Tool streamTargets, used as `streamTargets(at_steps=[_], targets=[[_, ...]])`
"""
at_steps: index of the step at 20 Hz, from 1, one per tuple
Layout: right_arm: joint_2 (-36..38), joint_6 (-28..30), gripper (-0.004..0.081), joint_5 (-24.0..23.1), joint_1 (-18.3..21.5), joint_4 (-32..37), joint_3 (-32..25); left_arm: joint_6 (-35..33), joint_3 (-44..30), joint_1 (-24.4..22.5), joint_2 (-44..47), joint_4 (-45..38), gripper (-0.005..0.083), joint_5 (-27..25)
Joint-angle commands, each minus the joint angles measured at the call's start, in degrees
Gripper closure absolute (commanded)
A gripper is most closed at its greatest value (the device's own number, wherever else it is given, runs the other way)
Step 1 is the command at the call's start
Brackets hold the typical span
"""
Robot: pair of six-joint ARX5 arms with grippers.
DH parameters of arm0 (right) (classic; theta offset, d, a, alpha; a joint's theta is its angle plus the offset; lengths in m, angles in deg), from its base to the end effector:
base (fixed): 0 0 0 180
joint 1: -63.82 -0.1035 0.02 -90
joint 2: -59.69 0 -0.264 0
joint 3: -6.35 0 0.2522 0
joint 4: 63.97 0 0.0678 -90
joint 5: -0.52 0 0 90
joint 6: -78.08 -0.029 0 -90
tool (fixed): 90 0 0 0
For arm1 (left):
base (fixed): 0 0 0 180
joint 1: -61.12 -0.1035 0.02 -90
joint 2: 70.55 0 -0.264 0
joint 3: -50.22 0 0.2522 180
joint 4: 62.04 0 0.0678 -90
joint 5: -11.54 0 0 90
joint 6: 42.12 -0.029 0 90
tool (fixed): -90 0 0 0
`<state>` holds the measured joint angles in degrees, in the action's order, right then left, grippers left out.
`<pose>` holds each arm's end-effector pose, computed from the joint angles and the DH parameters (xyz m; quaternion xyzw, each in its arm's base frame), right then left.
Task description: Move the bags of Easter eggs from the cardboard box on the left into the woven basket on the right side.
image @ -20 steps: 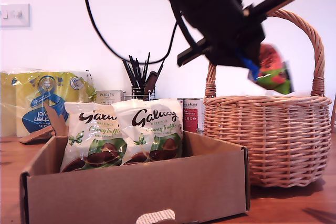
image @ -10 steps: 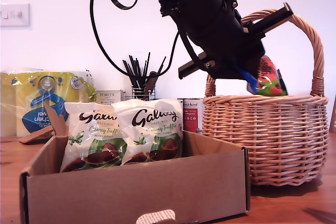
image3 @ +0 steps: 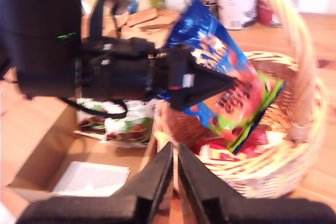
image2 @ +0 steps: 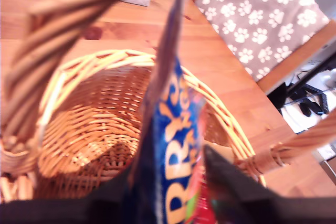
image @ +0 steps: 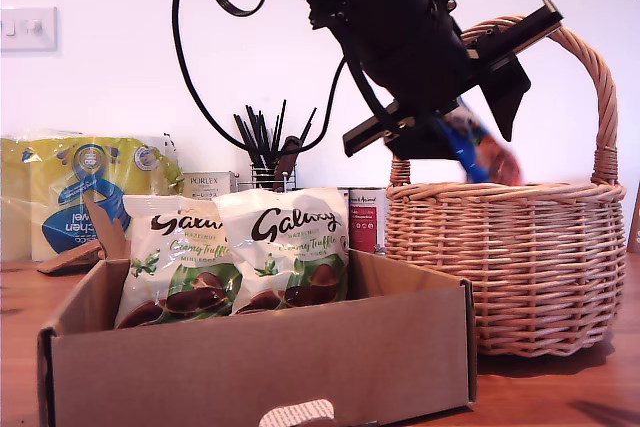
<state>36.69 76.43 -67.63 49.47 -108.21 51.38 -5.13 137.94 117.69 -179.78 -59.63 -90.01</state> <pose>0.0927 0.0349 0.2654 0.0260 0.1966 0.3021 0.9324 0.2415 -0.3553 0.2213 -0.1766 0.2816 -0.3007 0.8939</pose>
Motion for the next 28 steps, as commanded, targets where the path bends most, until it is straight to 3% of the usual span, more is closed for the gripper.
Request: streamTargets(at_steps=[1, 8, 11, 12, 21, 28], targets=[[0.35, -0.07, 0.0783, 0.59, -0.26, 0.42, -0.79, 0.09, -0.35, 0.17, -1.18, -0.61, 0.0395, -0.11], [0.35, -0.09, 0.0783, 0.79, -0.26, 0.42, -0.79, -1.49, -0.31, -0.15, -1.18, 1.01, 0.0332, -1.01], [0.35, -0.09, 0.0783, 0.79, -0.26, 0.48, -0.79, -4.68, 0.17, -0.2, -1.03, 1.7, 0.0163, 0.26], [0.35, -0.09, 0.0783, 0.79, -0.26, 0.59, -0.79, -6.05, 0.57, -0.17, -0.85, 2.36, 0.0148, 1.05], [0.35, -0.07, 0.0783, 0.76, -0.26, 0.59, -0.76, -18.71, 1.2, 0.04, 6.93, 10.71, 0.0149, -0.13], [0.35, -0.07, 0.0783, 0.76, -0.26, 0.59, -0.76, -19.45, 1.18, -0.04, 8.28, 11.74, 0.015, 1.36]])
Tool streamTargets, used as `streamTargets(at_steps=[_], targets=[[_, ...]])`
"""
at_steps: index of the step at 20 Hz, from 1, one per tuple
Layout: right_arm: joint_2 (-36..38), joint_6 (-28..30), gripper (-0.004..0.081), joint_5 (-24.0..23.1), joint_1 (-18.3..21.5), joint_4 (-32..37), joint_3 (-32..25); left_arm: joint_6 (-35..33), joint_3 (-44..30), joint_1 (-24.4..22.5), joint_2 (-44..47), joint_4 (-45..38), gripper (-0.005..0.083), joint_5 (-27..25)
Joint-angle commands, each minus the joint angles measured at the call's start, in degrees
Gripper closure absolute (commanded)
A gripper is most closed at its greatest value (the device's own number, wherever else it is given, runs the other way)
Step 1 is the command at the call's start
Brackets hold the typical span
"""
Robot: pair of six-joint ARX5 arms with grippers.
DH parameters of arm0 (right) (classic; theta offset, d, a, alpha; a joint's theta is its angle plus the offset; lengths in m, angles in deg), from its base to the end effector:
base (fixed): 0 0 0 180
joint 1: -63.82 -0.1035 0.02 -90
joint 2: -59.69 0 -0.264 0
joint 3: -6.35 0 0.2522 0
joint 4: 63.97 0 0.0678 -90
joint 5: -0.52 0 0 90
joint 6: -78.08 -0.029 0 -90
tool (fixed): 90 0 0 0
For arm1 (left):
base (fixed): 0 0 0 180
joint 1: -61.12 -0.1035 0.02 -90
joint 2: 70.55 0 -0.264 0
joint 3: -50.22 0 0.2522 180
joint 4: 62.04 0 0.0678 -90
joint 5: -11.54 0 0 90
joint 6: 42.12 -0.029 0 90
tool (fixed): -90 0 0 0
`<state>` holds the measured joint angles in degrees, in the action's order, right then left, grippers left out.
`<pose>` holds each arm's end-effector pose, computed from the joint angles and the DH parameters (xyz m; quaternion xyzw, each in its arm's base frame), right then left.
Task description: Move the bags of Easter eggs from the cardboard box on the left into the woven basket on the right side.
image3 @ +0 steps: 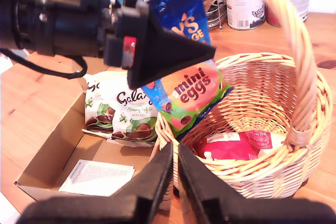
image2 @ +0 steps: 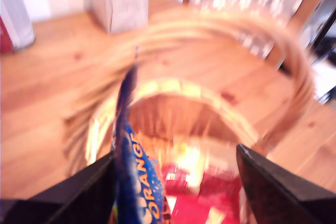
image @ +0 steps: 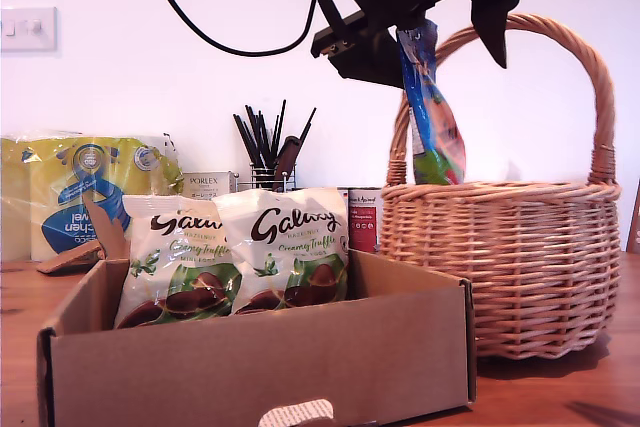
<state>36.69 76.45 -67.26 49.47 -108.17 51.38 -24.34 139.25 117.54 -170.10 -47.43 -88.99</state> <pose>0.0926 0.0350 0.2655 0.0264 0.1962 0.3051 0.9315 0.2251 -0.3294 0.2769 -0.0204 0.2381 -0.3479 0.9066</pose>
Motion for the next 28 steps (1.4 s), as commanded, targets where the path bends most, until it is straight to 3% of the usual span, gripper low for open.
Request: streamTargets(at_steps=[1, 7, 13, 17, 19, 20, 24, 26, 28], targets=[[0.35, -0.09, 0.0783, 0.39, -0.26, 0.57, -0.79, -0.22, -0.11, 0.28, -2.14, -1.11, 0.0149, 0.46], [0.35, -0.09, 0.0783, 0.42, -0.26, 0.46, -0.76, -1.25, -0.13, 0.52, -9.68, -11.45, 0.0147, 3.39], [0.35, -0.09, 0.0783, 1.44, -0.26, 0.61, -0.76, -2.56, -0.11, 0.48, -10.67, -13.03, 0.0078, 2.97], [0.35, -0.09, 0.0783, 1.49, -0.26, 0.61, -0.76, -11.82, 0.22, 0.09, -9.14, -12.74, 0.0078, 4.57], [0.35, -0.09, 0.0783, 1.49, -0.26, 0.61, -0.76, -17.38, 1.62, 0.11, -9.09, -8.33, 0.0079, 10.75], [0.35, -0.09, 0.0783, 1.49, -0.26, 0.61, -0.76, -25.33, 1.73, 0.17, -9.09, -6.73, 0.0079, 13.25], [0.35, -0.09, 0.0783, 1.49, -0.26, 0.61, -0.76, -44.96, 1.73, 0.48, -9.09, -5.16, 0.0079, 12.66], [0.35, -0.09, 0.0783, 1.49, -0.26, 0.63, -0.76, -50.84, 1.73, 0.04, -9.09, -5.86, 0.0079, 12.66], [0.35, -0.09, 0.0783, 1.49, -0.26, 0.68, -0.76, -51.98, 1.73, -0.83, -9.09, -5.66, 0.0079, 12.66]])
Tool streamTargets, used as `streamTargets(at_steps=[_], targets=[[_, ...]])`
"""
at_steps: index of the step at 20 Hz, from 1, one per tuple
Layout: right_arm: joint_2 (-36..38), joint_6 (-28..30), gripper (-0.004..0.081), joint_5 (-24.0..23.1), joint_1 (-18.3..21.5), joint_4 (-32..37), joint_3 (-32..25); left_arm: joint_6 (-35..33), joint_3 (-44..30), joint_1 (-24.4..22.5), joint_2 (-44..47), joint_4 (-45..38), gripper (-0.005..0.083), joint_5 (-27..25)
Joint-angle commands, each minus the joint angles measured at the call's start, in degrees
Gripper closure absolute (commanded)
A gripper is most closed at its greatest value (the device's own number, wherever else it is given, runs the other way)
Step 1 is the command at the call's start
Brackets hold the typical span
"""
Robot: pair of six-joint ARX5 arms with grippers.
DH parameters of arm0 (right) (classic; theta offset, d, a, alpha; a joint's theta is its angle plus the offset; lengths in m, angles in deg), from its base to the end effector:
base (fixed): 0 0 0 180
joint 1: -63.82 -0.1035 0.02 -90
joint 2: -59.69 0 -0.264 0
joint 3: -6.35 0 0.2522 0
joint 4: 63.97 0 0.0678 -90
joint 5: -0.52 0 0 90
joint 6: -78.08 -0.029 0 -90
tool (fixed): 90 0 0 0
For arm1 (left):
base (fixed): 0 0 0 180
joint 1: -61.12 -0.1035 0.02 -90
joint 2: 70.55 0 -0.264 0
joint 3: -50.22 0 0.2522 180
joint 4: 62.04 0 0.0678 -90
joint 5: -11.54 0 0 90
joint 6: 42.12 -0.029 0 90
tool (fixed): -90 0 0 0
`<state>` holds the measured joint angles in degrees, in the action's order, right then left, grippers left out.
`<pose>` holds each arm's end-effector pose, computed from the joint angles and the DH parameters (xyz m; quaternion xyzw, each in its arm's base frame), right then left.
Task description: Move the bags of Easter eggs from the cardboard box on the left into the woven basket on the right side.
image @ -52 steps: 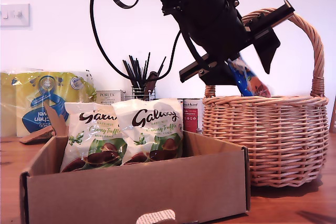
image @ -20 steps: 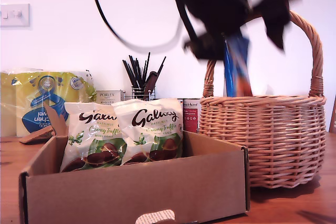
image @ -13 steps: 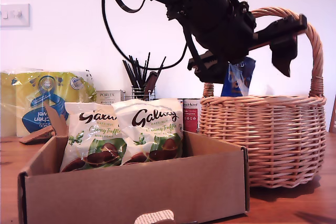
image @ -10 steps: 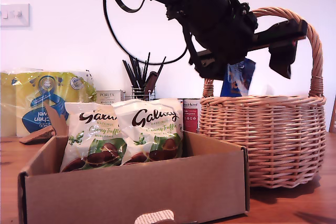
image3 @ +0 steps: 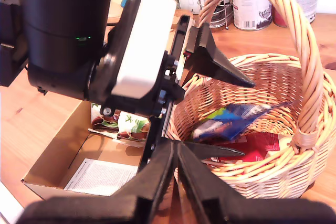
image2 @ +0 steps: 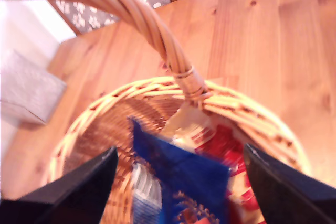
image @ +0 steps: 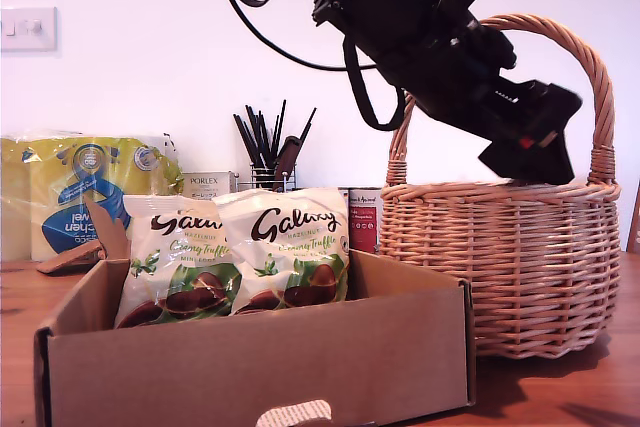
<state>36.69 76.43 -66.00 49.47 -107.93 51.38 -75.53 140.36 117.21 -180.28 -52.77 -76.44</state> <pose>0.0924 0.0356 0.2660 0.0285 0.1942 0.3155 0.9284 0.2399 -0.3587 0.2207 0.3518 0.0774 -0.5143 0.7783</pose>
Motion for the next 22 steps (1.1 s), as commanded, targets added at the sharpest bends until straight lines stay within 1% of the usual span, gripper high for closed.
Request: streamTargets(at_steps=[1, 5, 6, 8, 10, 11, 13, 14, 16, 18, 22], targets=[[0.35, -0.07, 0.0783, 0.22, -0.26, 0.44, -0.76, -0.7, 0.61, -0.77, 1.09, 0.11, 0.0079, -0.02], [0.35, -0.04, 0.0783, 0.17, -0.26, 0.66, -0.76, 1.09, 0.63, -0.81, 3.56, 2.64, 0.009, -3.91], [0.35, -0.04, 0.0783, 0.15, -0.26, 0.66, -0.76, 1.31, 0.63, -0.81, 5.14, 4.5, 0.0125, -3.98], [0.35, -0.04, 0.0783, 0.15, -0.26, 0.74, -0.76, 3.82, 0.63, -0.87, 8.59, 9.79, 0.0278, -3.87], [0.35, -0.02, 0.0783, 0.15, -0.26, 0.74, -0.76, 5.79, 0.63, -1.57, 11.63, 15.76, 0.0484, -1.62], [0.35, 0.0, 0.0783, 0.13, -0.26, 0.74, -0.76, 6.23, 0.63, -2.08, 12.92, 18.95, 0.0582, 0.81], [0.35, 0.0, 0.0783, 0.13, -0.26, 0.72, -0.76, 8.66, 0.61, -3.08, 14.64, 25.29, 0.0737, 6.01], [0.35, 0.02, 0.0783, 0.13, -0.26, 0.72, -0.76, 8.83, 0.59, -3.67, 15.15, 28.61, 0.0802, 8.39], [0.35, 0.04, 0.0783, 0.09, -0.26, 0.72, -0.76, 10.78, 0.04, -5.33, 15.32, 32.68, 0.0794, 9.31], [0.35, 0.15, 0.0783, -0.02, -0.26, 0.72, -0.76, 11.65, -2.38, -6.86, 16.02, 32.79, 0.0794, 9.31], [0.35, 0.17, 0.0783, -0.02, -0.26, 0.48, -0.76, 14.8, -11.13, -10.03, 21.49, 26.47, 0.0794, 9.53]])
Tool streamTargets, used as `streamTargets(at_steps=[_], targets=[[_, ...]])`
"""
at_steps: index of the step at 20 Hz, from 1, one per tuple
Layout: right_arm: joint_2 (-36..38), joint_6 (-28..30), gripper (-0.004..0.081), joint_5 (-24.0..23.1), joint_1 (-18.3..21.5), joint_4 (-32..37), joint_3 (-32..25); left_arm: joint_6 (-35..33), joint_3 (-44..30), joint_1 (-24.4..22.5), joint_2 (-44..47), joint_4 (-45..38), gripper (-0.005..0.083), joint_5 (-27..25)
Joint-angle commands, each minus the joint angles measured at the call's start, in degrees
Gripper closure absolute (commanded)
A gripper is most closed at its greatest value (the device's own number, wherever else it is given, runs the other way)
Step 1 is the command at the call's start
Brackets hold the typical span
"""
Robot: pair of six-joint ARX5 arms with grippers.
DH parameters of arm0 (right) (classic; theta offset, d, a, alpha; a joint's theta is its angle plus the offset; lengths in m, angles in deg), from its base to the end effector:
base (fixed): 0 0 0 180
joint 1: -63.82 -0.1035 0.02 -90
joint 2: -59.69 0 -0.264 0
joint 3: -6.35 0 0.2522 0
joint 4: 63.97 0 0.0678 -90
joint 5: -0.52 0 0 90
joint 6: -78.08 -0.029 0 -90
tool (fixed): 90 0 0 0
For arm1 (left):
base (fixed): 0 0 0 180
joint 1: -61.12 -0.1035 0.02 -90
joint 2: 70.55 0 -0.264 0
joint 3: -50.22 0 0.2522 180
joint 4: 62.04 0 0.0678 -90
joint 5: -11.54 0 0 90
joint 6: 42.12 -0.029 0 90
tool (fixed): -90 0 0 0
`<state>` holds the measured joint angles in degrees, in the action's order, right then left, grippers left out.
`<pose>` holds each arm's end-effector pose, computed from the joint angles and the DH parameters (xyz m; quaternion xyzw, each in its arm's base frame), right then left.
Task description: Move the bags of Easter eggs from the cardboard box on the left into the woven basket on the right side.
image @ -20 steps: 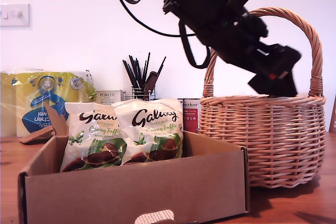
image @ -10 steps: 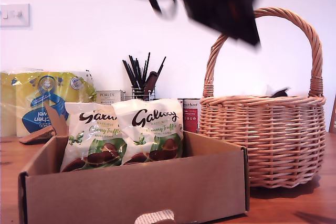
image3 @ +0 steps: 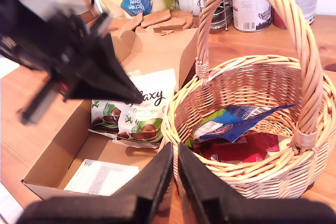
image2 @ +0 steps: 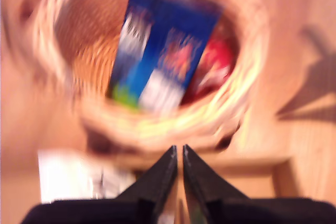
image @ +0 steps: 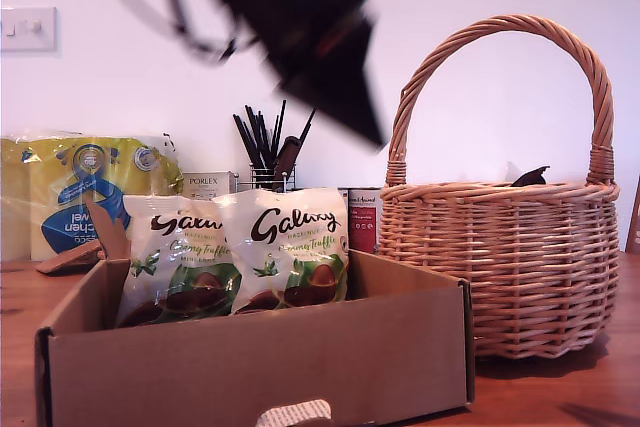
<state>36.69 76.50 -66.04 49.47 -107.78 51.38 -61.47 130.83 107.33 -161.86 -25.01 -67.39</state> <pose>0.0925 0.0356 0.2662 0.0278 0.1927 0.3154 0.9288 0.2303 -0.2483 0.2494 0.2553 0.3066 -0.4969 0.7707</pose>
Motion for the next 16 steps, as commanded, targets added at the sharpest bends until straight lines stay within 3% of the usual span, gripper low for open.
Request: streamTargets(at_steps=[1, 5, 8, 9, 10, 12, 13, 14, 16], targets=[[0.35, 0.09, 0.0783, 0.02, -0.26, 0.24, -0.76, 1.03, -4.44, -1.07, 5.18, -3.13, 0.0794, 0.52], [0.28, 0.35, 0.0783, 0.02, -0.26, 0.0, -0.76, 1.46, -15.13, -5.55, 13.75, -8.17, 0.0794, 0.48], [0.28, 1.01, 0.0783, 0.04, -0.26, -1.14, -0.76, 1.4, -16.2, -7.45, 14.78, -8.35, 0.0792, 0.48], [0.28, 1.01, 0.0783, 0.04, -0.26, -1.25, -0.76, 1.42, -16.2, -7.63, 14.56, -9.27, 0.0741, 0.52], [0.28, 1.22, 0.0783, 0.07, -0.26, -1.27, -0.76, 1.4, -16.2, -7.65, 14.43, -10.62, 0.059, 0.48], [0.28, 2.27, 0.0783, 0.02, -0.26, -2.19, -0.76, 1.38, -16.2, -7.65, 14.34, -14.51, 0.0165, -0.26], [0.13, 2.23, 0.0783, 0.02, -0.26, -2.69, -0.76, 1.38, -16.2, -7.65, 14.1, -16.98, 0.002, -1.77], [-0.02, 2.23, 0.0783, 0.02, -0.26, -3.32, -0.76, 1.38, -16.2, -7.65, 14.03, -18.71, -0.0021, -2.93], [-0.09, 2.25, 0.0783, 0.02, -0.26, -3.45, -0.76, 1.05, -16.2, -7.74, 12.9, -21.14, -0.0017, -3.65]])
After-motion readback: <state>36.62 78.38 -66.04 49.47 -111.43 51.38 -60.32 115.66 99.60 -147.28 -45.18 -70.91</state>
